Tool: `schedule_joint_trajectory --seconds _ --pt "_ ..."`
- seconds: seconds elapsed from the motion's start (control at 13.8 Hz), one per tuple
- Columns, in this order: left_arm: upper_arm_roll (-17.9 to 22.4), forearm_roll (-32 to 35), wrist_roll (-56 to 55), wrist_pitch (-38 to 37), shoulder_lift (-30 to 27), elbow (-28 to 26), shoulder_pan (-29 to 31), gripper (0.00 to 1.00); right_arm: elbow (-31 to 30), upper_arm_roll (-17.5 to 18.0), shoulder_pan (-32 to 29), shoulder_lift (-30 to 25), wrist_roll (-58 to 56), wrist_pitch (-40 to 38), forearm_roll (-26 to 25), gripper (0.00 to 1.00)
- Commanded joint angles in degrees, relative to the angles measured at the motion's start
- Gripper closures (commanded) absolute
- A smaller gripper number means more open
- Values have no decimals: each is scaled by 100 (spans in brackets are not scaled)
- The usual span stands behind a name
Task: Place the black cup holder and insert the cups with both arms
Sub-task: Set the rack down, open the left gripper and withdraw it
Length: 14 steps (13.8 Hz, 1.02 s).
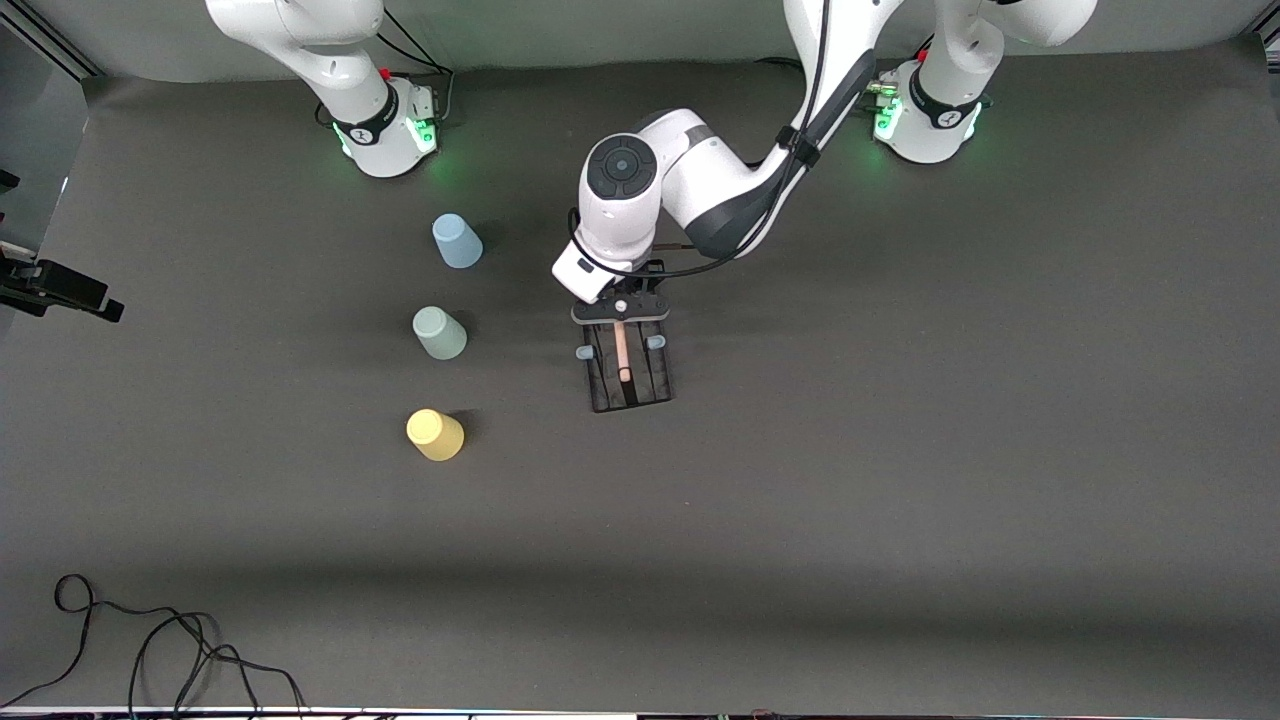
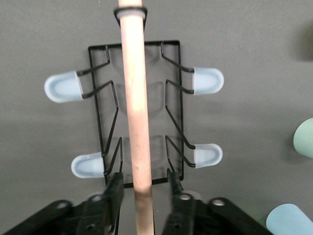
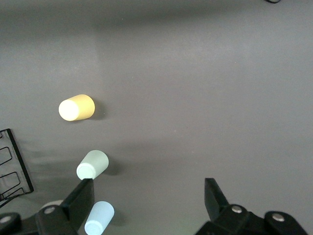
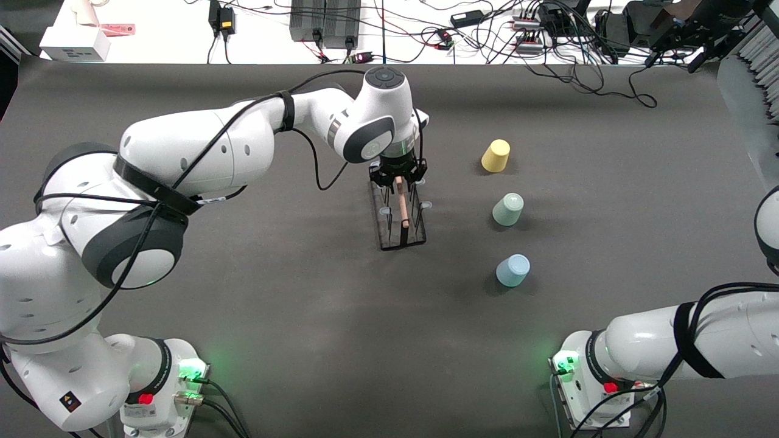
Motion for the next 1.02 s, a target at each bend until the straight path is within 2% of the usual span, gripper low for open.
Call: schedule_joint_trajectory --seconds 0.0,0.22,0.44,0.73,0.94 --pt "69 -5 -193 -238 -306 106 17 0 -8 6 -32 -13 -73 29 -76 0" --pt "95 83 -203 -1053 -745 395 463 0 1 15 -32 -22 -90 -68 -67 0" --pt "156 100 718 -2143 -1141 598 894 0 10 15 -32 -4 -90 -59 -67 0" --pt "174 214 1307 -2673 -1756 283 1781 0 -34 24 -15 -57 -56 -129 -58 0" --pt "174 924 1852 -2876 -1941 -24 2432 5 -34 50 502 -179 259 -392 -50 0"
